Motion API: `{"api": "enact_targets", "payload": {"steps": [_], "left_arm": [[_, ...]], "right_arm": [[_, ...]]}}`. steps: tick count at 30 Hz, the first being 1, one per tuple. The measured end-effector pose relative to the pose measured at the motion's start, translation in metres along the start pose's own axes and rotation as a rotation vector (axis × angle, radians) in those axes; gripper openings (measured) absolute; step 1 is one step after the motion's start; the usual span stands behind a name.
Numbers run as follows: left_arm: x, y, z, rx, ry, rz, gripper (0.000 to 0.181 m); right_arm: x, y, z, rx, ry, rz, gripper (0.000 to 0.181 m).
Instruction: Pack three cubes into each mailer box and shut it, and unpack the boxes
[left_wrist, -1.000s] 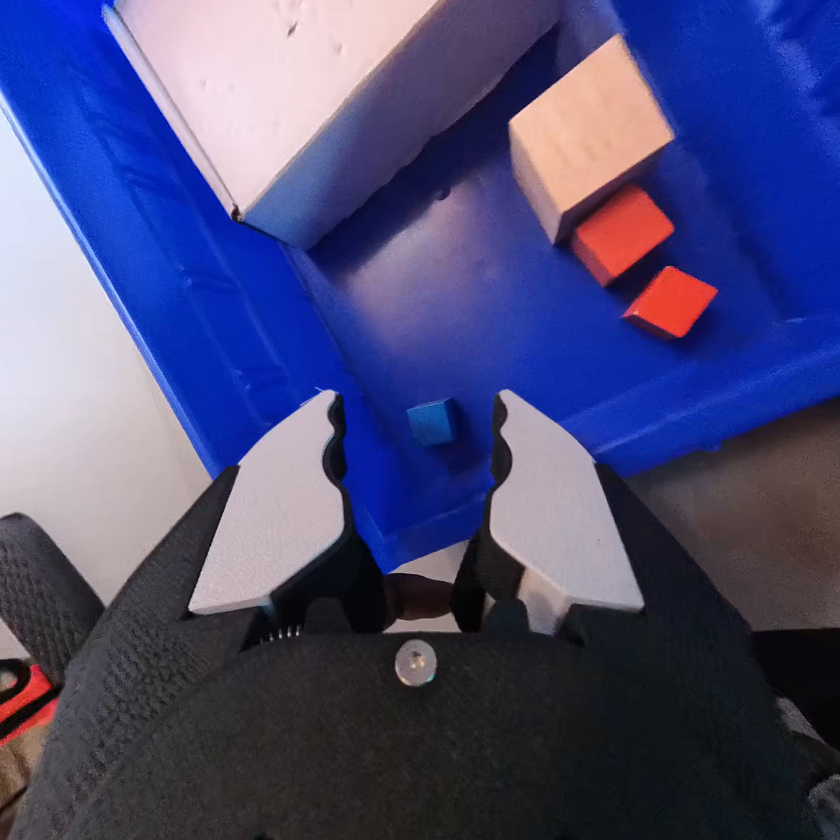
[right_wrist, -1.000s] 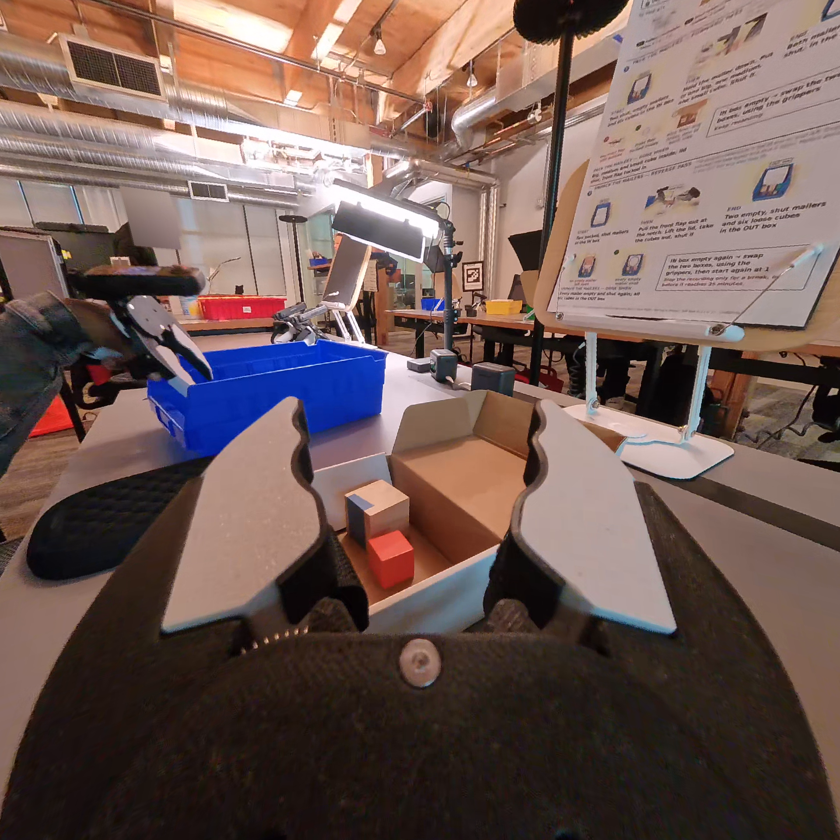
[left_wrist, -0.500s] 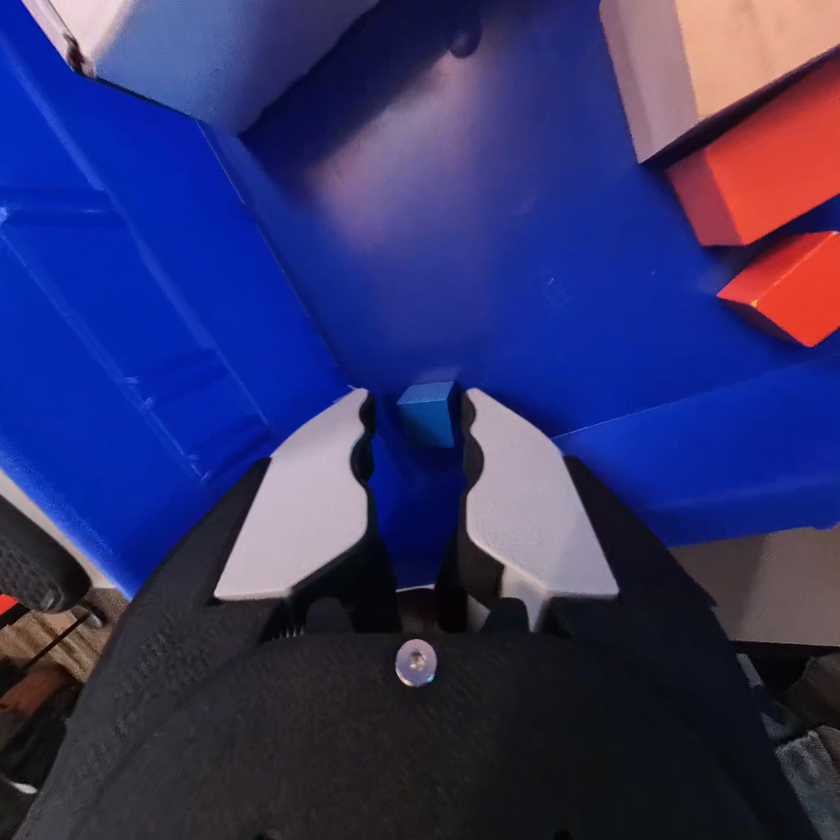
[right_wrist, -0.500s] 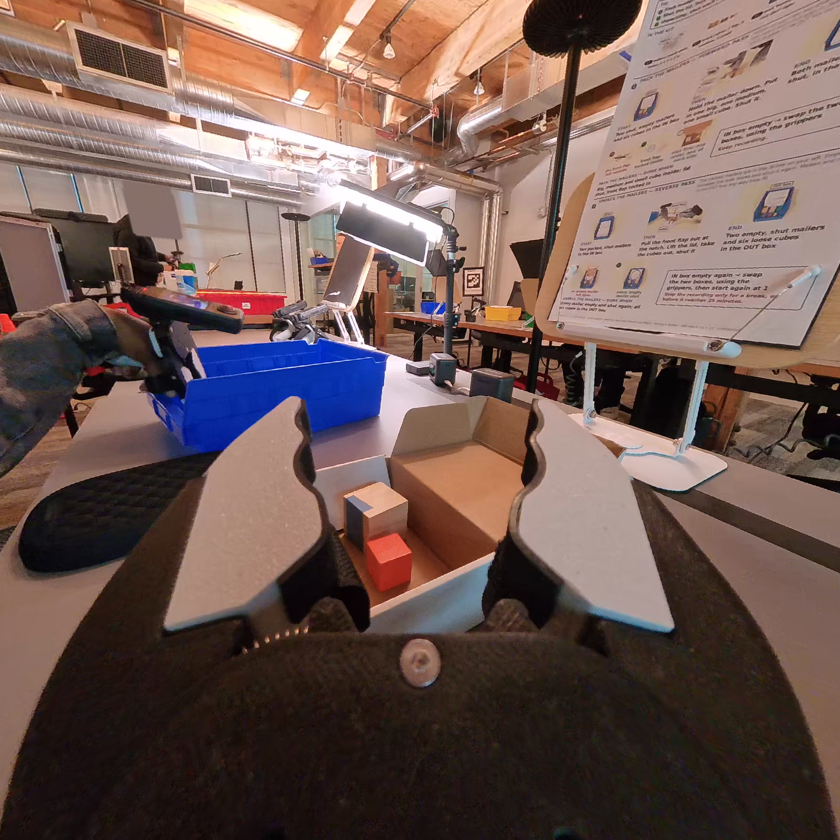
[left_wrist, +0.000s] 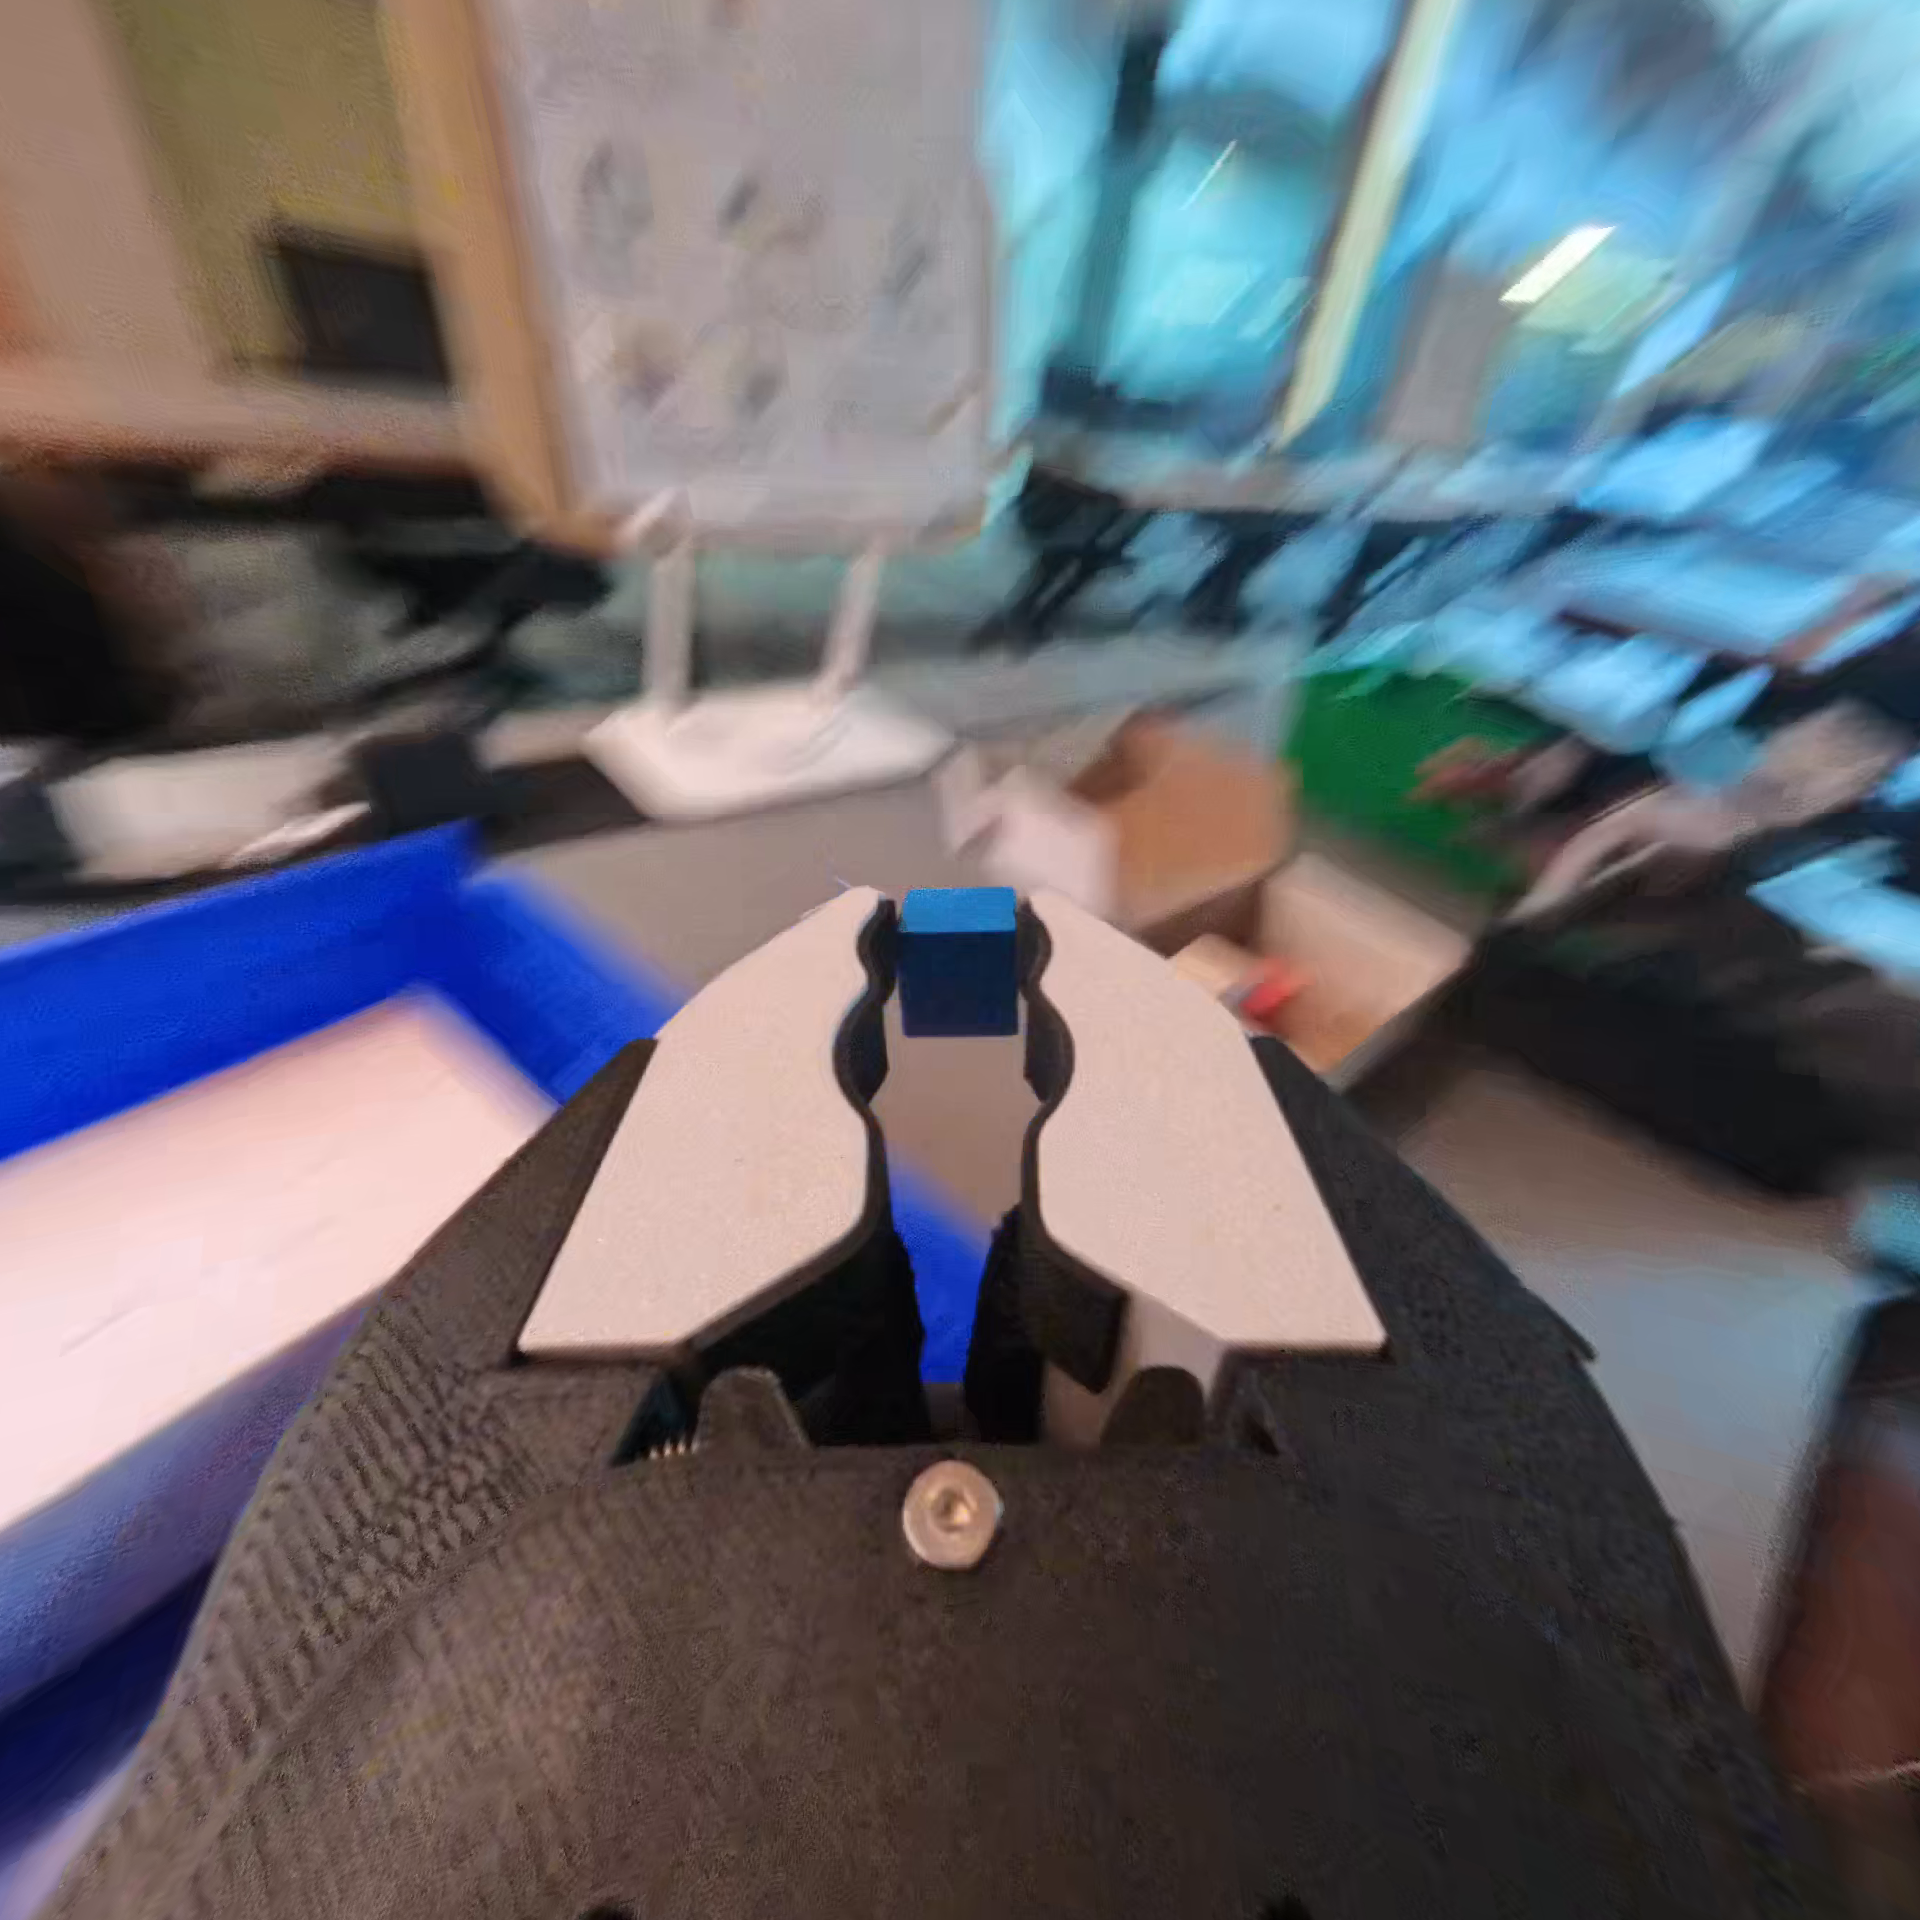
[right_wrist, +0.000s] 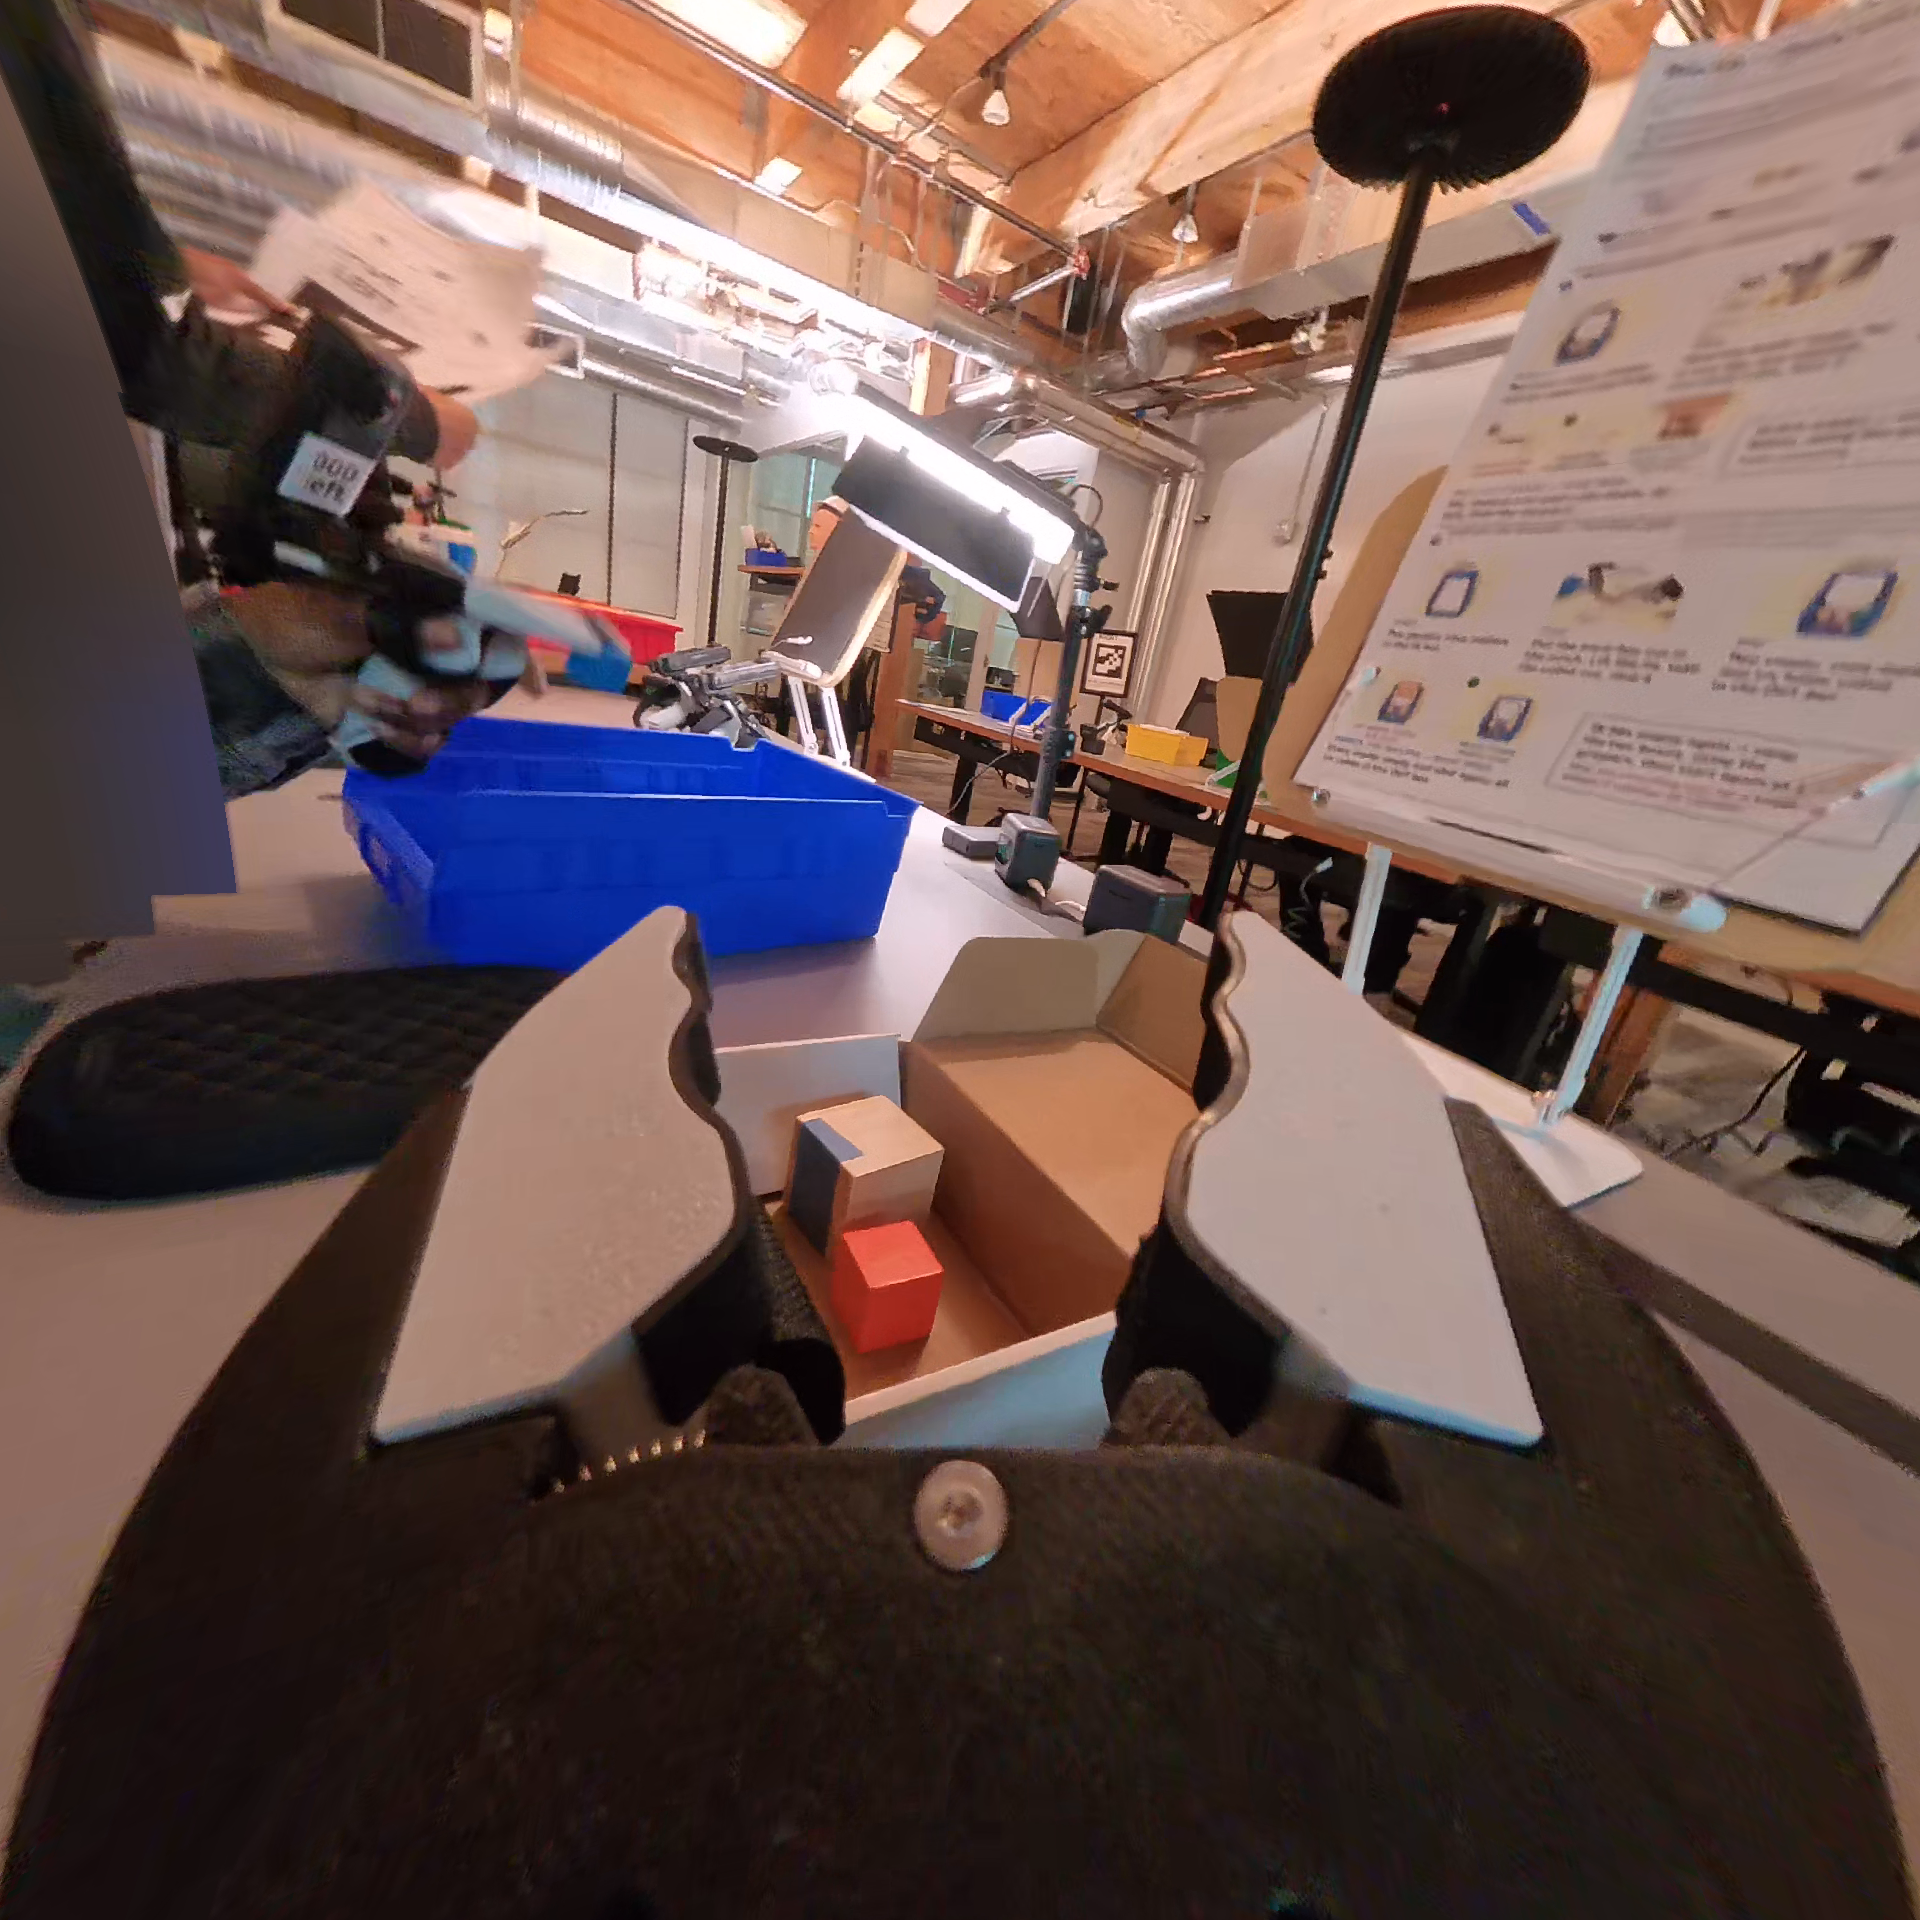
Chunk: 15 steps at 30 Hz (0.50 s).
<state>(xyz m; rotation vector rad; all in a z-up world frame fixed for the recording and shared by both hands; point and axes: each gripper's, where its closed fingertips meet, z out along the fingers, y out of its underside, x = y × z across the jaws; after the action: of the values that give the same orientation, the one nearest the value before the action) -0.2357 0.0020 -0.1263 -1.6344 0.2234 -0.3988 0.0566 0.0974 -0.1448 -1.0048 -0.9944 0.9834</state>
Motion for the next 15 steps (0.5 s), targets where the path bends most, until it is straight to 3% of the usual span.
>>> {"api": "enact_targets", "payload": {"steps": [2,4,7,11,15], "left_arm": [[0.048,-0.026,0.016,0.219,0.251,-0.133,0.022],[0.089,-0.033,0.034,0.285,0.483,-0.309,0.022],[0.144,-0.025,0.061,0.201,0.734,-0.501,0.022],[0.206,0.003,0.091,0.012,0.843,-0.495,0.022],[0.235,0.027,0.105,-0.098,0.915,-0.485,0.022]], "right_arm": [[-0.01,-0.001,0.002,0.004,-0.027,-0.074,0.091],[-0.024,-0.002,0.004,0.006,-0.06,-0.175,0.091],[-0.044,-0.002,0.007,0.008,-0.109,-0.338,0.089],[-0.068,-0.011,0.008,0.059,-0.157,-0.488,0.08],[-0.083,-0.019,0.005,0.112,-0.189,-0.562,0.065]]}}
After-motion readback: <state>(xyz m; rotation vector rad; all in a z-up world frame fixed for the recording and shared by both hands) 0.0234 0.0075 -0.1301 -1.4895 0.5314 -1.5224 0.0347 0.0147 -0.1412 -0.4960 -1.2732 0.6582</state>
